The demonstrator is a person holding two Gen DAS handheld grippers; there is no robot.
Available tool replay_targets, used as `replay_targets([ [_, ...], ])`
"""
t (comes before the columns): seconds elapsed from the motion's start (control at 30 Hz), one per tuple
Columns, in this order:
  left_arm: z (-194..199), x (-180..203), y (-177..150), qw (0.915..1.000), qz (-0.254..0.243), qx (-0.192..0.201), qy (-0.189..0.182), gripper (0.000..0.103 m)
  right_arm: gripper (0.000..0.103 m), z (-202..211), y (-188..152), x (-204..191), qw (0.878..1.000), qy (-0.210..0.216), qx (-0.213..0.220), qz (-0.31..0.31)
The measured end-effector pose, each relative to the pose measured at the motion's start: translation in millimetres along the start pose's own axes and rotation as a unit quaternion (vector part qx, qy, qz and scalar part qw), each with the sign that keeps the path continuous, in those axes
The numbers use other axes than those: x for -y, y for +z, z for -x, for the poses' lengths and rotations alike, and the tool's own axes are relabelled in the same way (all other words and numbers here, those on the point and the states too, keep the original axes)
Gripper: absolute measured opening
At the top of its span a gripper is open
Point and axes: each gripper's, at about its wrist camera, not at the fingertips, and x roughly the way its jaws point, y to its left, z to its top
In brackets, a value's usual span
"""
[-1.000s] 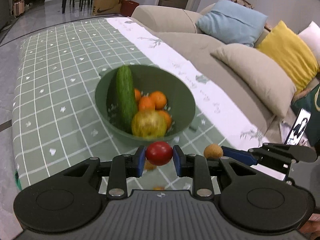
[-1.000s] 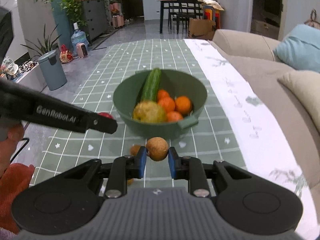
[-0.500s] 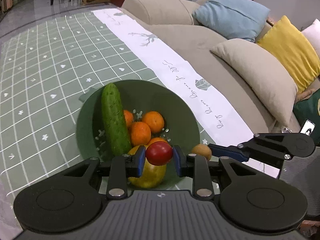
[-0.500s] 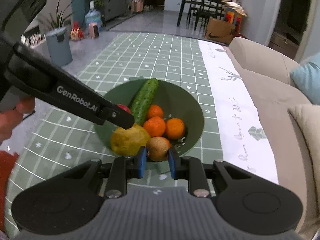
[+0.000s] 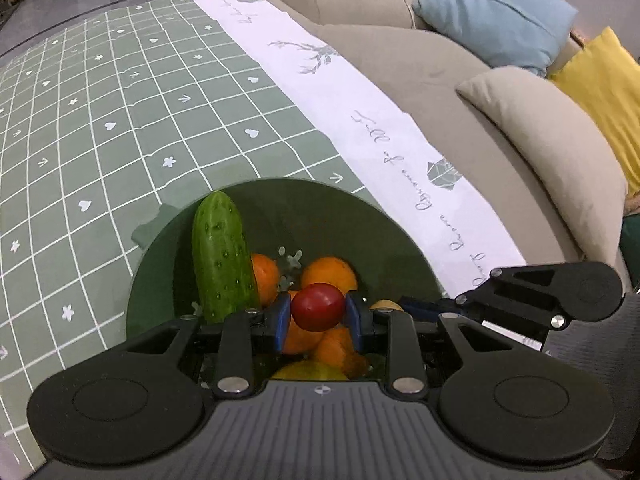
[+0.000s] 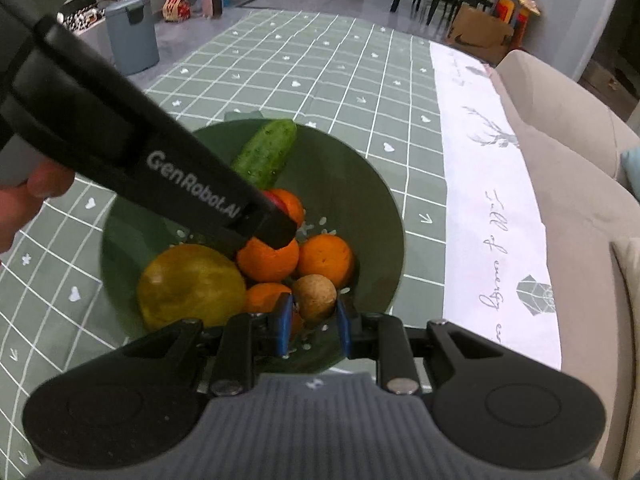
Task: Organize fruits
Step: 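Carry the tomato and brown fruit over the colander with both tools, then open the left tool into the colander while the right tool opens too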
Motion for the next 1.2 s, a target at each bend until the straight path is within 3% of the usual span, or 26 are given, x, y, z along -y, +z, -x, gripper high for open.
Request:
replay_targets([
  [0.3, -19, 8, -4, 0.9988, -0.042, -0.005, 0.024, 0.034, 0.020, -11, 2, -5, 1.000, -0.009, -0.001, 0.024],
  [0.47, -20, 9, -5, 0.9984, -0.046, -0.003, 0.033, 0.047, 0.021, -9, 2, -10, 1.000, -0.011, 0.002, 0.026],
  [0.53, -19, 9, -6, 0.9985, -0.044, 0.000, 0.032, 0.057, 0.032, -8, 1, -11, 1.000, -0.013, 0.003, 0.027],
  [0.63, -15, 9, -7, 0.9987, -0.043, 0.001, 0.028, 0.062, 0.036, -1, 0, -16, 0.999, -0.018, 0.007, 0.029],
  [0.77, -3, 12, -8, 0.9985, -0.046, 0.011, 0.028, 0.065, 0.042, 8, -3, -21, 0.999, -0.024, 0.009, 0.035],
  [0.9, 14, 16, -11, 0.9984, -0.045, 0.020, 0.027, 0.068, 0.061, 22, -4, -29, 0.999, -0.029, 0.020, 0.036],
  [1.03, 34, 22, -20, 0.9966, -0.059, 0.037, 0.044, 0.069, 0.072, 34, -5, -33, 0.998, -0.039, 0.030, 0.034],
  [1.2, 57, 25, -33, 0.9953, -0.062, 0.048, 0.057, 0.069, 0.077, 45, -8, -39, 0.998, -0.047, 0.035, 0.031],
])
